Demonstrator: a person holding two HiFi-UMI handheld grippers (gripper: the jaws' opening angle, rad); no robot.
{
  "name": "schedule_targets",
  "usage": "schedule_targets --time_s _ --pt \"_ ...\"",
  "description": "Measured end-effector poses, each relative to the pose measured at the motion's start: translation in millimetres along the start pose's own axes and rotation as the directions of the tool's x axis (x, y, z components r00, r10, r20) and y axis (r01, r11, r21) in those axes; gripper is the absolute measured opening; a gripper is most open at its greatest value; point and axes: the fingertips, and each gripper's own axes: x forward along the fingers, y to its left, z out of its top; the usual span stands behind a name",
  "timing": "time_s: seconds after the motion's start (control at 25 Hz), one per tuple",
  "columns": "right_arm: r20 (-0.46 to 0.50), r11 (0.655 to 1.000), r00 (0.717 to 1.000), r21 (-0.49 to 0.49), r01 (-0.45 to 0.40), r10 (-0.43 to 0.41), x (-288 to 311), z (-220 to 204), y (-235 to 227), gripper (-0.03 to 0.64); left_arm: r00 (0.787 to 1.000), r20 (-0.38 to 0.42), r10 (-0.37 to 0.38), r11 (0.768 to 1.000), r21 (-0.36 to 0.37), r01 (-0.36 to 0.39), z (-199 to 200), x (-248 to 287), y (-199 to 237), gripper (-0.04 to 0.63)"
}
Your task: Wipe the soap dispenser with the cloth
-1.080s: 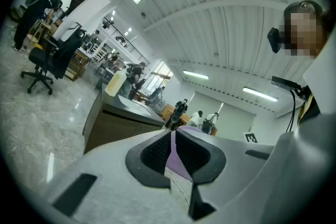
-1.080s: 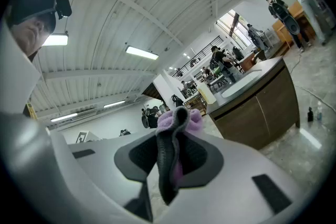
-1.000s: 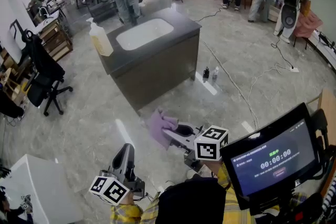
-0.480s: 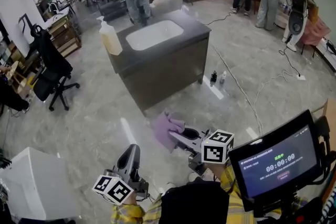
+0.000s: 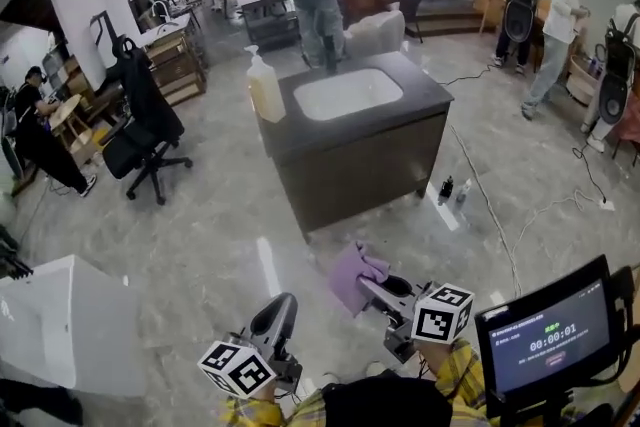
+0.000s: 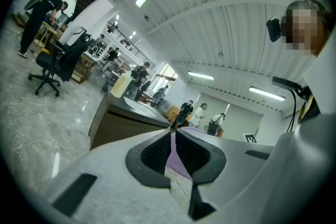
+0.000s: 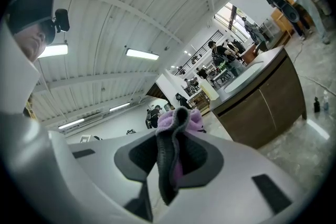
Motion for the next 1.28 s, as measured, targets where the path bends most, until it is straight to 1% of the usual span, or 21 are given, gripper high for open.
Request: schedule_targets --time_s 0.16,0.4,0.52,0.68,0.88,1.0,1.28 --pt "-0.005 1.0 1.0 0.004 -0.009 0.009 -5 8 -9 0.08 1.0 0.004 0.01 1.0 0.005 -0.01 -1 10 -4 0.029" --pt "-0.023 0.999 0.999 0.004 -0.032 0.032 -14 35 -35 0.08 0.999 0.003 0.032 0.999 0.014 -0.032 0 45 -20 0.029" --pt "-0.025 0.999 0.999 -0.002 -0.039 0.039 -19 42 -47 0.08 0.999 -0.003 0.047 0.999 0.01 -0.047 -6 57 -24 0.029" --pt "-0.023 0.999 0.999 0.008 -0.041 0.041 -24 44 -52 0.08 0.999 -0.018 0.046 0.999 0.016 -0.046 -15 60 -31 0.029" --pt "-0.005 0.999 0.999 0.017 -0.038 0.038 -27 40 -58 0.08 0.998 -0.036 0.049 0.998 0.027 -0.048 -22 61 -30 0.029" --pt "-0.005 0.999 0.999 0.028 -0.035 0.035 -26 37 -61 0.08 0.998 -0.038 0.046 0.999 0.026 -0.046 -20 65 -29 0.029" --pt "0.001 0.999 1.0 0.043 0.013 -0.013 -6 46 -73 0.08 0.998 -0.056 0.012 1.0 0.002 -0.012 -8 90 -3 0.029"
